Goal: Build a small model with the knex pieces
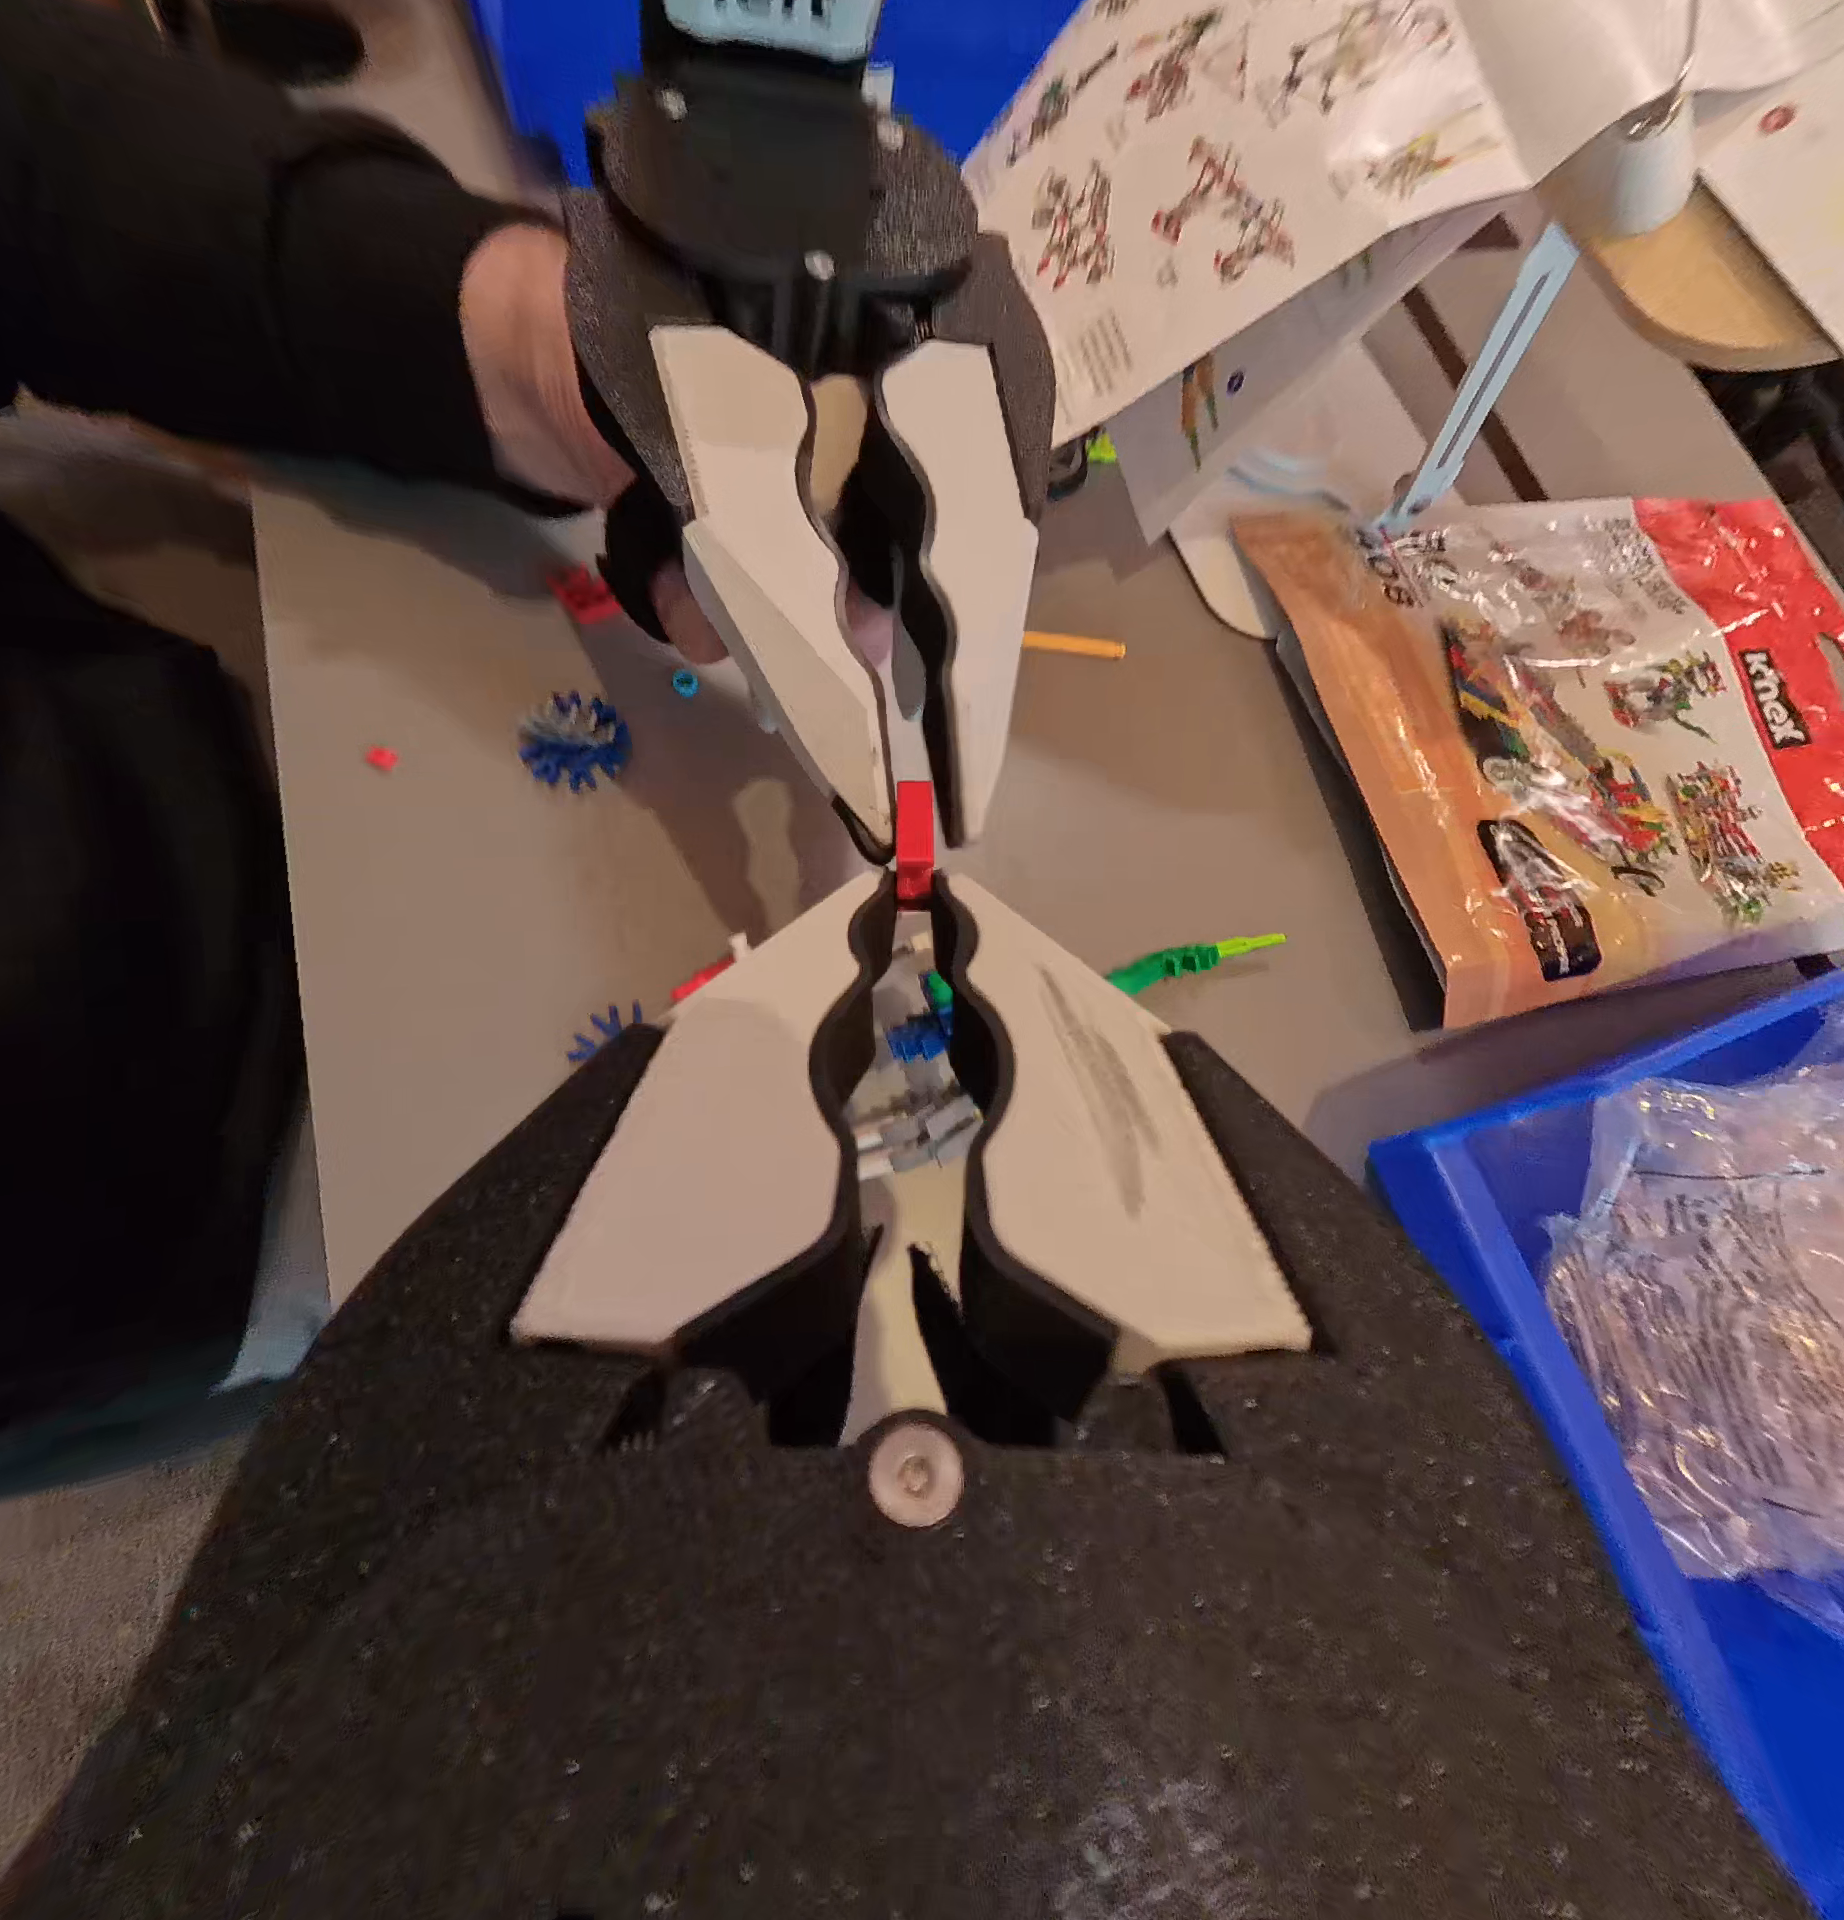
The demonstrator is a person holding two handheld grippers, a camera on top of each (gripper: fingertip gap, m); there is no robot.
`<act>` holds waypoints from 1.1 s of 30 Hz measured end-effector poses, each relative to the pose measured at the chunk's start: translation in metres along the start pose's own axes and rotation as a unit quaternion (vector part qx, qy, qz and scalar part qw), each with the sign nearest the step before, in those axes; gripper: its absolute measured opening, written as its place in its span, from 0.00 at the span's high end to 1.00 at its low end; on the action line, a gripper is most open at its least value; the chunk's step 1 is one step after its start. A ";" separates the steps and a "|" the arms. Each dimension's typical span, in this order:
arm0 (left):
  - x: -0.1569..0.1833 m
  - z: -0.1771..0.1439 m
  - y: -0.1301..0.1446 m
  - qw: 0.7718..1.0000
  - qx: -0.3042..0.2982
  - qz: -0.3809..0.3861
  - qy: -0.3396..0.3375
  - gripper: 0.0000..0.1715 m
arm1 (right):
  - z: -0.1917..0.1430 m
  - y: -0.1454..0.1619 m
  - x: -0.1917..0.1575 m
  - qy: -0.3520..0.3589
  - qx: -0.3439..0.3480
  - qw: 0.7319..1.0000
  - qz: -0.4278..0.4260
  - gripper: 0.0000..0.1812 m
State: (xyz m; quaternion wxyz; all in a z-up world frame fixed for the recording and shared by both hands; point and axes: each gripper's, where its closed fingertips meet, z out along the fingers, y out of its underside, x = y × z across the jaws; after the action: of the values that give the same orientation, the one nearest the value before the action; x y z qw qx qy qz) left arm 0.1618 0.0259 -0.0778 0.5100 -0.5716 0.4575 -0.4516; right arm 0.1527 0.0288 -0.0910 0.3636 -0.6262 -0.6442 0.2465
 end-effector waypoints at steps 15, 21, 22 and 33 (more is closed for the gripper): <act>-0.038 -0.006 0.036 0.984 -0.015 -0.094 -0.154 0.97 | 0.008 0.050 0.034 0.118 0.015 0.988 0.099 0.80; -0.043 0.002 0.055 0.976 -0.024 -0.147 -0.161 0.97 | 0.031 0.068 0.021 0.111 0.050 0.981 0.151 0.80; -0.042 0.003 0.057 0.976 -0.028 -0.149 -0.159 0.97 | 0.036 0.070 0.017 0.103 0.047 0.982 0.150 0.79; -0.038 0.007 0.065 0.973 -0.032 -0.168 -0.157 0.97 | 0.054 0.071 0.023 0.128 0.065 0.975 0.167 0.85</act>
State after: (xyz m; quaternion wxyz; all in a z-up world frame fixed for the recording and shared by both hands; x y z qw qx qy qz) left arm 0.1583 0.0606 -0.1445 0.4734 -0.7203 0.2834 -0.4204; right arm 0.1559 0.0661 -0.1754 0.4369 -0.7262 -0.4611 0.2628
